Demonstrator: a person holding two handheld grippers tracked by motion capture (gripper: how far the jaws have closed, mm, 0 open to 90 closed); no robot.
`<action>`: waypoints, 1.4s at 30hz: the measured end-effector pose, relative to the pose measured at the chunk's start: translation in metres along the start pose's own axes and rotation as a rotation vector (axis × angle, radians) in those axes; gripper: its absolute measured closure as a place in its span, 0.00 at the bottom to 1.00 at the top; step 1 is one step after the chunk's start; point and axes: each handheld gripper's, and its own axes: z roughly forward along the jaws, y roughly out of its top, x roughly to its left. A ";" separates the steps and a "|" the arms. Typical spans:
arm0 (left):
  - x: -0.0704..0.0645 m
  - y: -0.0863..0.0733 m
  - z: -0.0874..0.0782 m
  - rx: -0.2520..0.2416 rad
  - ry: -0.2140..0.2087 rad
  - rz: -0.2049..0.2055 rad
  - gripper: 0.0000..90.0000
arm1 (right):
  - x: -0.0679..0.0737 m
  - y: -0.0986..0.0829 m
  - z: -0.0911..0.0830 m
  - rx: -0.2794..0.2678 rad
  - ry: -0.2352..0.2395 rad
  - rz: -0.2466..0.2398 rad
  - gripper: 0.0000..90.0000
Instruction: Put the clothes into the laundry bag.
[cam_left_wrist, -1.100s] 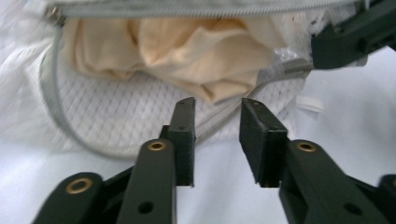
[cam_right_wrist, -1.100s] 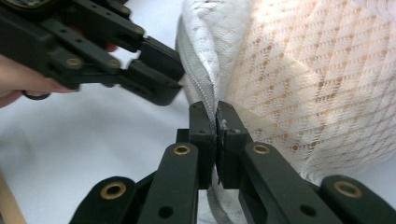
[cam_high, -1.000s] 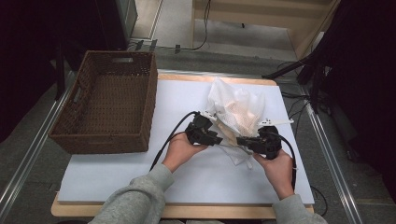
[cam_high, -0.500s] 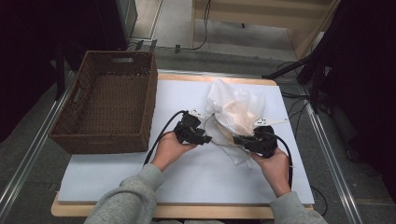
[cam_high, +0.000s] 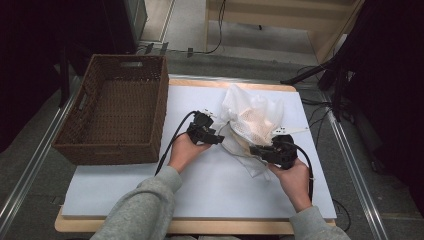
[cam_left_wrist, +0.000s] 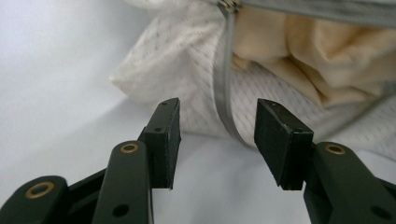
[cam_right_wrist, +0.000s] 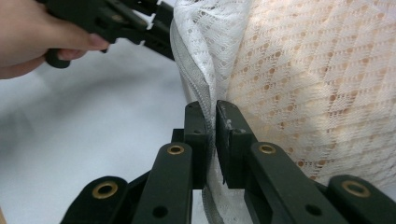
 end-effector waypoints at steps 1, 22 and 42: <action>0.000 0.002 0.002 0.000 0.008 -0.001 0.57 | 0.001 0.000 0.000 -0.001 0.002 0.002 0.93; -0.033 -0.019 -0.040 0.014 -0.053 0.041 0.99 | 0.007 -0.002 0.001 0.008 0.002 -0.004 0.93; -0.062 -0.087 -0.086 -0.007 -0.081 0.005 0.98 | 0.019 0.000 0.011 0.037 0.012 -0.024 0.98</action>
